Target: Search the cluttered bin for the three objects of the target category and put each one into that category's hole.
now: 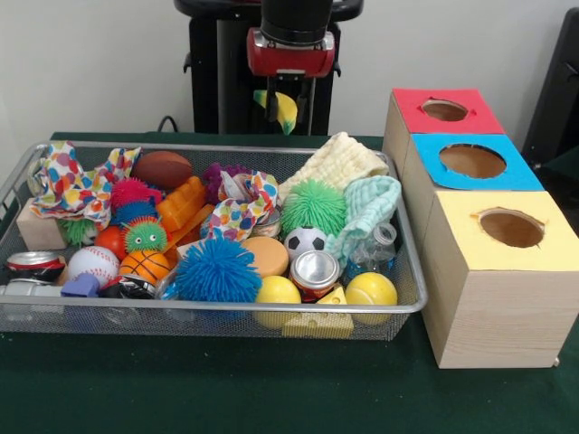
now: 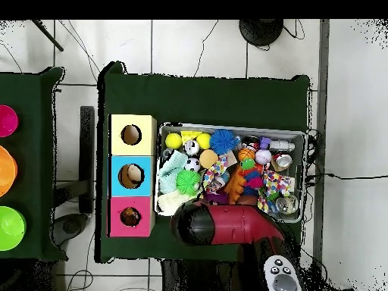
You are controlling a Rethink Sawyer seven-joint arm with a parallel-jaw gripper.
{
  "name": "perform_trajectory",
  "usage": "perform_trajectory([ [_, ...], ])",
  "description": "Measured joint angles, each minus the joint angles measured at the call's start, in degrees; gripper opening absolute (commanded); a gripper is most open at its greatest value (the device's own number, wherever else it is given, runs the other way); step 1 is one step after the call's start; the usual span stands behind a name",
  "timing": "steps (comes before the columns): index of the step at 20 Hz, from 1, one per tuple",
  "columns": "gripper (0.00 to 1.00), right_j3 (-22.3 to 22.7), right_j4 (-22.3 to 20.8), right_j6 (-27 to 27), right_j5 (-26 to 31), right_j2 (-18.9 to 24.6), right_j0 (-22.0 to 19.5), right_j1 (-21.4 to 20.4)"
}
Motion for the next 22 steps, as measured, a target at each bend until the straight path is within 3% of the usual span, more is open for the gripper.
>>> perform_trajectory([
  [12, 0.0, -5.73, 4.39, 0.0, 0.01, -1.45, 5.27, 3.12],
  [22, 0.0, -10.15, 6.3, 0.0, 0.02, -1.89, 5.93, 6.24],
])
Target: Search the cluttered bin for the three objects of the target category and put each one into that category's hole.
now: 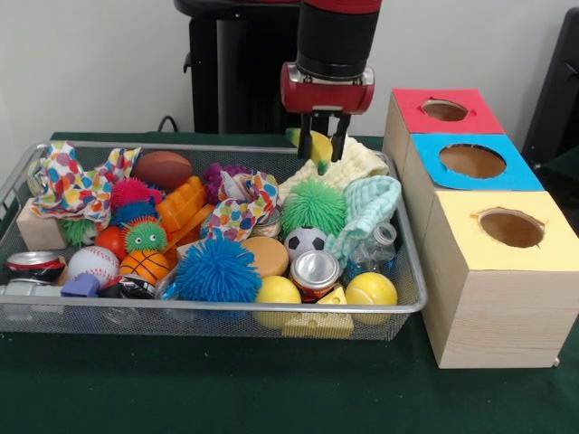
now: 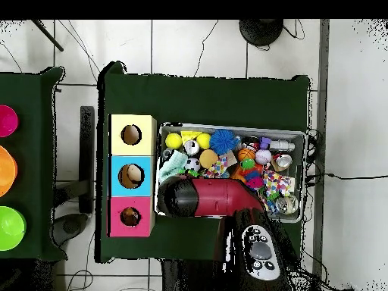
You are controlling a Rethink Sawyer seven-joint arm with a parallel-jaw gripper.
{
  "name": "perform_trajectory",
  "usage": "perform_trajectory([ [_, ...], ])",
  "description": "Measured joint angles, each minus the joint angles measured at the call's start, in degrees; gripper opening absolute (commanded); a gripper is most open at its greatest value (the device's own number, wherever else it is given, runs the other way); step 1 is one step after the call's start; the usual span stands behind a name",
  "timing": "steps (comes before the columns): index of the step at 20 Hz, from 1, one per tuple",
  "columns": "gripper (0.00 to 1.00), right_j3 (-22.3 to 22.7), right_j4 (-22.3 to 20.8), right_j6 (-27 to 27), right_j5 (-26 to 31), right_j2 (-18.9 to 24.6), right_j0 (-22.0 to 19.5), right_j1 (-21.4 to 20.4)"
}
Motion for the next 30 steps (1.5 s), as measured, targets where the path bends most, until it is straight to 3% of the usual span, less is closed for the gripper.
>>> perform_trajectory([
  [2, 0.0, -0.18, 0.09, 0.0, 0.0, 0.01, -0.01, 0.18],
  [3, 1.0, -0.27, 0.14, 0.0, 0.0, 0.01, -0.02, 0.28],
  [17, 1.0, -0.38, 0.24, 0.0, 0.39, -0.08, -1.12, 0.61],
  [23, 1.0, -1.22, 0.19, 0.0, 3.9, 0.08, -5.24, -1.21],
  [30, 1.0, -6.29, 0.14, 0.0, 8.93, 0.79, -12.75, -1.67],
])
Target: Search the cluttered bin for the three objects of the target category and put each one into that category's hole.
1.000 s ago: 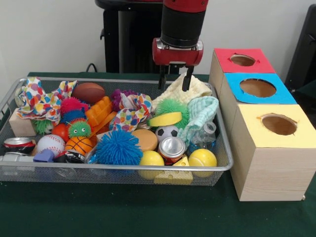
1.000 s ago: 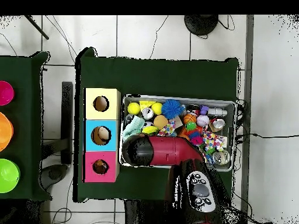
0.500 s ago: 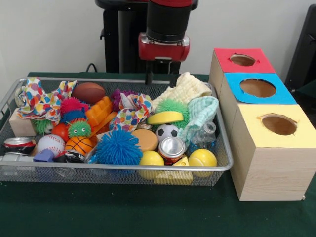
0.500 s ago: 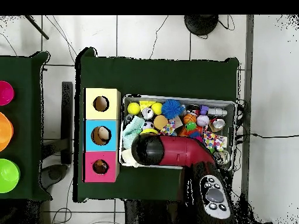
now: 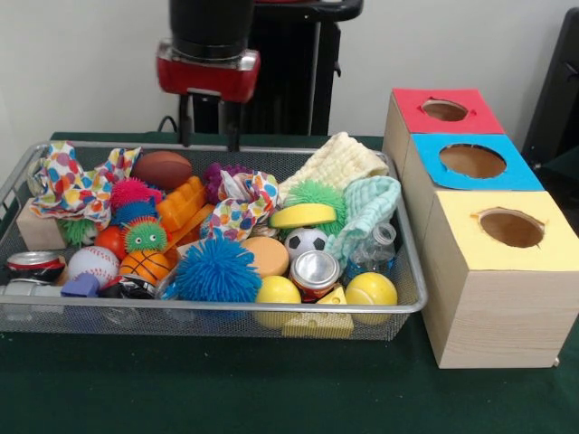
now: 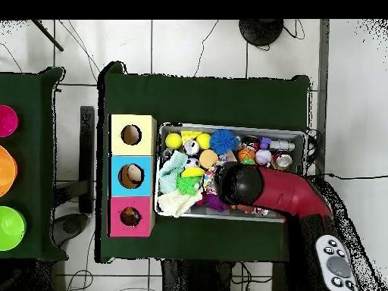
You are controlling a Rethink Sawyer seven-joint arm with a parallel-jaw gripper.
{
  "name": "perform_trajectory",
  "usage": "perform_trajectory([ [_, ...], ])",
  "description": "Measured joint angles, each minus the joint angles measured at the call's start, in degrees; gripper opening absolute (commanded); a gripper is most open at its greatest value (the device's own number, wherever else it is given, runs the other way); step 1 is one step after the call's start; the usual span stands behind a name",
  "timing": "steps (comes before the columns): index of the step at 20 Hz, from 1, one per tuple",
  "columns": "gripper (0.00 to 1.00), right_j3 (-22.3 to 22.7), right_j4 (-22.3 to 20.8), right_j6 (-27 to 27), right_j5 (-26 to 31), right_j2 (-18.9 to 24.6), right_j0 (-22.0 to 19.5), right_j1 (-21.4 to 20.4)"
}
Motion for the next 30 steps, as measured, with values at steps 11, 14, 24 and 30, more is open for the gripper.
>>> perform_trajectory([
  [11, 1.0, -9.45, -3.69, -0.01, 0.67, 3.46, -6.46, 4.32],
  [14, 1.0, -11.39, -4.67, -0.02, 1.03, 5.01, -7.48, 5.9],
  [24, 1.0, -13.39, -8.4, -0.02, 1.17, 8.51, -9.05, 10.17],
  [30, 1.0, -13.3, -11.41, -0.02, -2.78, 8.75, -9.21, 13.43],
])
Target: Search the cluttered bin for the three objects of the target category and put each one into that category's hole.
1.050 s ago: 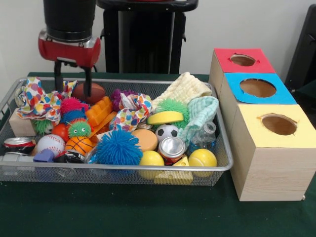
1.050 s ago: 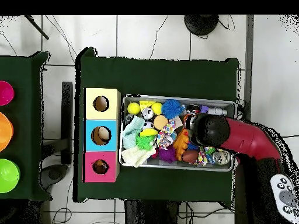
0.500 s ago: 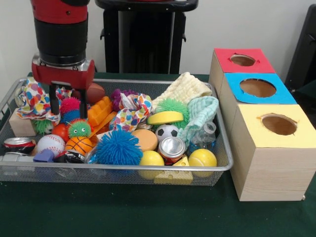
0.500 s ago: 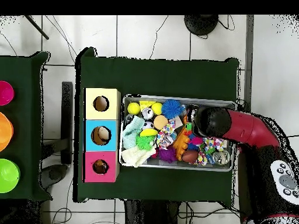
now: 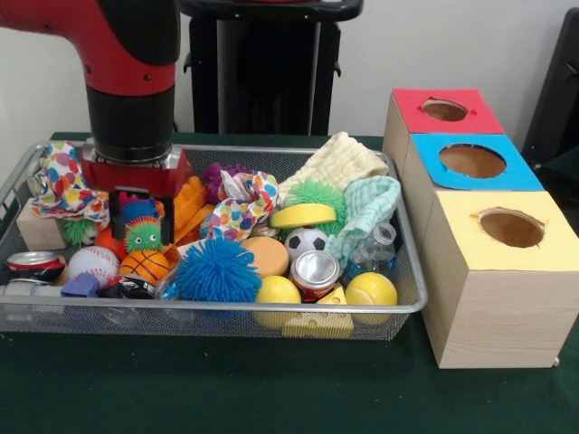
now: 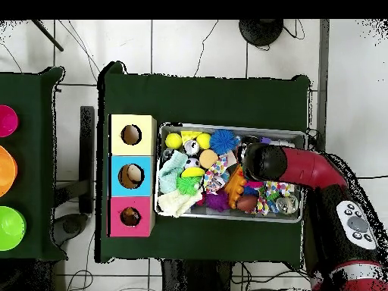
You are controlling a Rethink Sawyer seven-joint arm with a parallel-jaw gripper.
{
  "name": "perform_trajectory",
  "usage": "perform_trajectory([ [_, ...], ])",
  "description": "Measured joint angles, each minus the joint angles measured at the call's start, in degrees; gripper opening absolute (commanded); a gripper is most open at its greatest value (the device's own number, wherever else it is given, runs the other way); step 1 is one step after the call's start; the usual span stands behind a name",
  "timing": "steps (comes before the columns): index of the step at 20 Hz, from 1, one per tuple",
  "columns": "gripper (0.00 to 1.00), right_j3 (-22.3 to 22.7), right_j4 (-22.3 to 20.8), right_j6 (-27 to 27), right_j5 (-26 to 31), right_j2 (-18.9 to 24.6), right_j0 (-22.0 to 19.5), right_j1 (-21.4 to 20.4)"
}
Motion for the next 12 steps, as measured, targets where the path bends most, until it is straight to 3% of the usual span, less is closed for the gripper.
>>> perform_trajectory([
  [7, 1.0, 1.05, -1.61, 0.0, -5.39, -0.01, 0.08, 2.59],
  [12, 1.0, 3.14, -1.72, 0.0, -8.43, -1.09, 1.68, 2.08],
])
